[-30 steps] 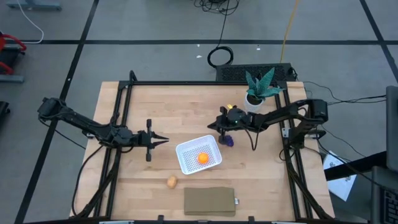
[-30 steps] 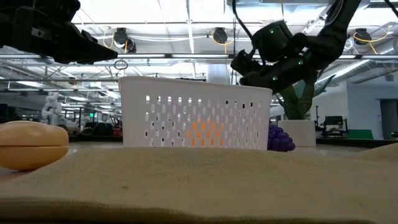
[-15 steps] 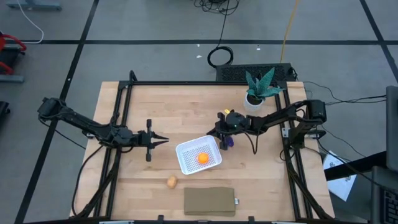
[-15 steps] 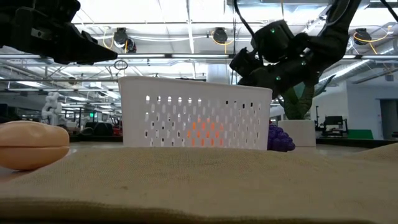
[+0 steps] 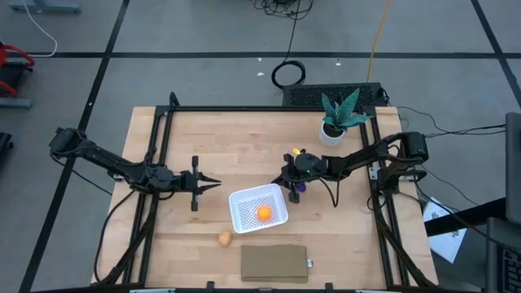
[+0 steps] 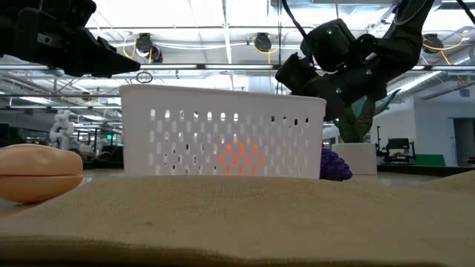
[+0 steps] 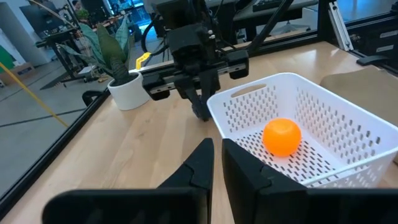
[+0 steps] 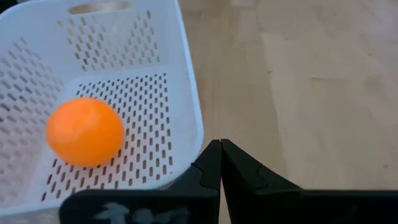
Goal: Pick and placing Produce into tupperware
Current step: Adjust the basket
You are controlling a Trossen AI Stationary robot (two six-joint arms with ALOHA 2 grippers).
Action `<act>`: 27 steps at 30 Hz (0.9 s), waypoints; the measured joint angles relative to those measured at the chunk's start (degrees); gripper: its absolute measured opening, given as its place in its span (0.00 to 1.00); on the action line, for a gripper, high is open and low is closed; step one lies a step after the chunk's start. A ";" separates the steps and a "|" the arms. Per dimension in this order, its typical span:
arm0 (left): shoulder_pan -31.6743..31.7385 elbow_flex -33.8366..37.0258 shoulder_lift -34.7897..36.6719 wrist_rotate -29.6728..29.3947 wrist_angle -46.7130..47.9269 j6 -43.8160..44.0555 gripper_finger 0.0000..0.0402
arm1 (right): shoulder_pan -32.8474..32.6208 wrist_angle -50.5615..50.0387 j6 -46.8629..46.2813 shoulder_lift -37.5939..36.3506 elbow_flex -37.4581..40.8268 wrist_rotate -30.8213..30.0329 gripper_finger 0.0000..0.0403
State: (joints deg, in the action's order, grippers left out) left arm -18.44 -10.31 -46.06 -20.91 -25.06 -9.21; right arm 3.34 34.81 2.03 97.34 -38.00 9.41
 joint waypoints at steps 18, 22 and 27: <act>0.00 0.00 0.00 0.00 0.02 0.55 0.09 | -3.72 -0.77 -1.16 -0.02 0.00 -0.64 0.00; 0.00 0.00 0.00 -0.01 0.02 0.55 0.09 | -3.70 -0.79 -0.60 -0.02 0.00 -0.70 0.00; 0.00 0.00 0.00 0.00 0.02 0.54 0.09 | -4.33 -0.84 -0.44 -0.02 0.00 -0.26 0.00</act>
State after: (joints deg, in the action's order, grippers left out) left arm -18.44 -10.31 -46.06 -20.91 -25.04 -8.68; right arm -0.99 33.97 1.59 97.32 -38.00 9.15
